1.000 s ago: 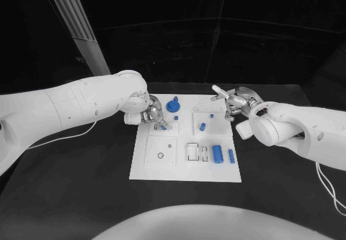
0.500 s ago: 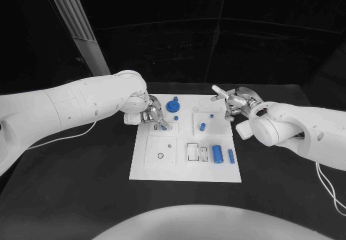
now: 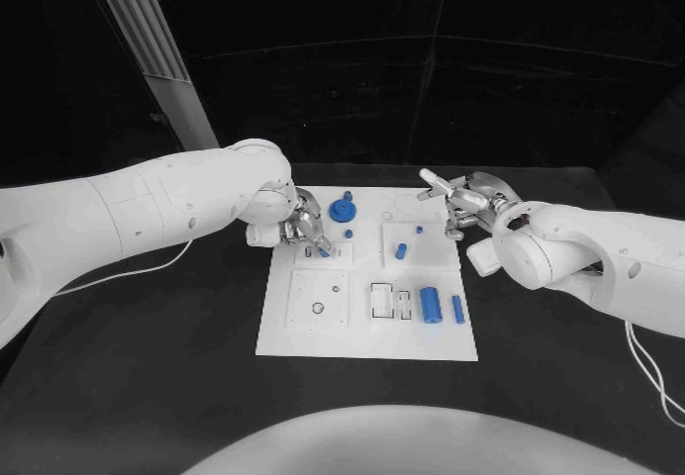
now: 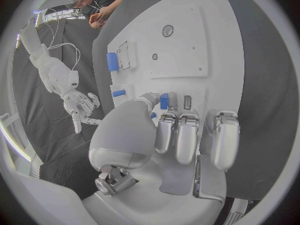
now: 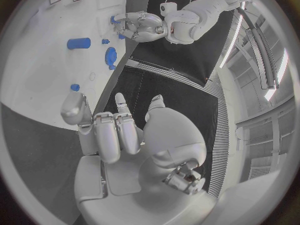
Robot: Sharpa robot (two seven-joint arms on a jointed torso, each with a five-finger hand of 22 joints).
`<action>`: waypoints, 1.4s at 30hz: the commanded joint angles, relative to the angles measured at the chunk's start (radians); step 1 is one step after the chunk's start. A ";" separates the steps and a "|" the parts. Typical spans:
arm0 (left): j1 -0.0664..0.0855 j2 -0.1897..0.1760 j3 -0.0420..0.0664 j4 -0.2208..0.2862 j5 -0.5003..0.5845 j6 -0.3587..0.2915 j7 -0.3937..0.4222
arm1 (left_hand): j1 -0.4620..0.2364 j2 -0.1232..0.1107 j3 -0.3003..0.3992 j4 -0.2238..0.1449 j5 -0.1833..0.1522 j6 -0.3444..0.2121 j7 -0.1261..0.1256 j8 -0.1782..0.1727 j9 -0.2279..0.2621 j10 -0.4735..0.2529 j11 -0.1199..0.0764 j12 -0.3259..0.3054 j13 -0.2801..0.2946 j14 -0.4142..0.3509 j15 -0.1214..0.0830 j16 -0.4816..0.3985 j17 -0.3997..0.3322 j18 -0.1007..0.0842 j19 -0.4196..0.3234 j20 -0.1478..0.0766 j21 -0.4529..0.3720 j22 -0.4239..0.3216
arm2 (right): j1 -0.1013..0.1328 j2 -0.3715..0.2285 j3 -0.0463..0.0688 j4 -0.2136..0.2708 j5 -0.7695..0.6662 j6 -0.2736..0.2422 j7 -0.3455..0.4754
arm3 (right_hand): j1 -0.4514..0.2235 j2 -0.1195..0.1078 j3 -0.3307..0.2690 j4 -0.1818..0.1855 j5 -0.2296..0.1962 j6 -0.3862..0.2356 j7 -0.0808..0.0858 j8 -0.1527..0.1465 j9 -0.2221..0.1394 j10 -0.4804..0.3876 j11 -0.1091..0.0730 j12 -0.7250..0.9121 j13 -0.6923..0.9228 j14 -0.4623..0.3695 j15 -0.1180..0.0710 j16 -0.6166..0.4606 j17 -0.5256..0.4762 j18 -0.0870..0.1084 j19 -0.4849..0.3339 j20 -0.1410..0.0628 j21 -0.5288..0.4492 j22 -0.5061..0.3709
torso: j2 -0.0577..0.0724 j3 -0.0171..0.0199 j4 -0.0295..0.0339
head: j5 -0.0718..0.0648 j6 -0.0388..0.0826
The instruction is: Assemble the parts on the task board
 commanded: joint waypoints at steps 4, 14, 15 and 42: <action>-0.014 -0.005 -0.009 0.001 -0.012 -0.001 0.005 | -0.013 -0.011 0.020 0.001 0.010 0.000 -0.004 0.006 0.001 0.106 -0.008 0.002 0.263 0.104 -0.008 0.003 0.263 -0.007 0.107 -0.007 0.004 0.263 | 0.001 0.000 0.000 0.001 -0.001 0.003 0.001 | 0.001 0.011 -0.006 0.001 0.006 0.005 -0.002 0.006 0.001 0.049 -0.005 -0.001 0.212 0.040 -0.006 0.001 0.188 0.016 0.003 -0.003 -0.006 0.097 | 0.001 -0.0005 0.0003 | -0.001 -0.001; -0.014 -0.008 -0.009 -0.005 -0.012 -0.004 0.002 | -0.029 -0.010 0.034 0.009 0.011 0.000 -0.004 0.006 0.003 0.106 -0.007 0.002 0.263 0.104 -0.007 0.003 0.263 -0.007 0.107 -0.007 0.004 0.263 | 0.001 0.000 0.000 0.000 -0.002 0.002 -0.001 | 0.002 0.012 -0.006 0.001 0.007 0.005 -0.002 0.006 0.001 0.049 -0.005 -0.002 0.212 0.040 -0.006 0.000 0.188 0.017 0.001 -0.003 -0.008 0.097 | 0.000 -0.0003 0.0000 | -0.001 -0.001; -0.014 -0.007 -0.009 -0.006 -0.012 -0.003 0.000 | -0.030 -0.010 0.034 0.010 0.011 0.000 -0.004 0.006 0.003 0.106 -0.007 0.002 0.263 0.104 -0.007 0.003 0.263 -0.007 0.107 -0.007 0.004 0.263 | 0.001 0.000 0.000 0.000 -0.002 0.002 -0.001 | 0.002 0.012 -0.006 0.001 0.007 0.005 -0.002 0.006 0.001 0.049 -0.005 -0.002 0.212 0.040 -0.006 0.000 0.188 0.017 0.001 -0.003 -0.008 0.097 | 0.000 -0.0005 0.0000 | -0.001 -0.001; -0.014 -0.003 -0.009 -0.014 -0.012 0.017 -0.032 | -0.044 -0.010 0.053 0.015 -0.011 -0.002 -0.004 0.005 0.007 0.106 -0.007 0.002 0.263 0.104 -0.007 0.003 0.263 -0.007 0.107 -0.006 0.004 0.263 | 0.000 0.000 0.000 0.000 -0.002 0.003 -0.002 | 0.002 0.012 -0.006 0.001 0.007 0.005 -0.002 0.006 0.001 0.049 -0.005 -0.002 0.212 0.040 -0.006 0.000 0.188 0.017 0.001 -0.003 -0.008 0.097 | 0.000 0.0001 -0.0007 | 0.000 -0.002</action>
